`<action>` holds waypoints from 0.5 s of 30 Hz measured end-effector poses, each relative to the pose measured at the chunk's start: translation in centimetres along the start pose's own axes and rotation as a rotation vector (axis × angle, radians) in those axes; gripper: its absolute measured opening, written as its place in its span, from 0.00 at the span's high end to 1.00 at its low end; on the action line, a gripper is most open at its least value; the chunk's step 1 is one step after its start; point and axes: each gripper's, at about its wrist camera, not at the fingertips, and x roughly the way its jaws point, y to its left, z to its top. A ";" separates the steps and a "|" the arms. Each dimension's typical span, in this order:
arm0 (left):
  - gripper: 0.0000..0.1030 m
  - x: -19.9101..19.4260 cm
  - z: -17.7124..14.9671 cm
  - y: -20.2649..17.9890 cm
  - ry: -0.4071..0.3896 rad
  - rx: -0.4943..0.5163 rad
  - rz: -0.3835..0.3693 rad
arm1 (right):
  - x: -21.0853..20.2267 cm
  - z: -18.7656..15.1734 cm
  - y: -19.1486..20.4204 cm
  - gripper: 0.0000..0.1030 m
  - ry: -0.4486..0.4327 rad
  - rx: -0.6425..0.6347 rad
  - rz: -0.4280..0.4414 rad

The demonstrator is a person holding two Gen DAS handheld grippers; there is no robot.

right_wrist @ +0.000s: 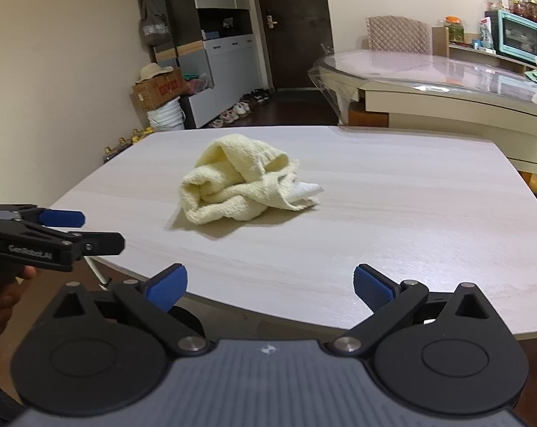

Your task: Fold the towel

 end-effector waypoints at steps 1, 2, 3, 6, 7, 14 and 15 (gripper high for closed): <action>0.00 0.0 0.0 0.1 -0.001 -0.001 0.001 | 0.1 0.0 0.0 0.01 0.004 0.000 -0.004; 0.00 0.0 0.0 0.1 -0.001 -0.001 0.002 | 0.1 0.0 0.0 0.01 0.006 -0.001 -0.008; 0.00 0.0 0.0 0.2 -0.002 -0.002 0.003 | 0.2 -0.1 -0.1 0.01 0.007 -0.001 -0.009; 0.00 0.1 0.0 0.3 -0.004 -0.003 0.007 | 0.4 -0.1 0.0 0.01 0.014 -0.004 -0.011; 0.00 0.1 0.1 0.4 -0.005 -0.004 0.008 | 0.5 -0.1 0.0 0.01 0.017 -0.006 -0.012; 0.00 0.4 0.3 0.6 -0.008 -0.003 0.015 | 0.7 0.0 0.3 0.01 0.021 -0.019 -0.008; 0.00 0.5 0.3 0.6 -0.007 -0.001 0.015 | 0.7 0.0 0.3 0.01 0.019 -0.019 -0.007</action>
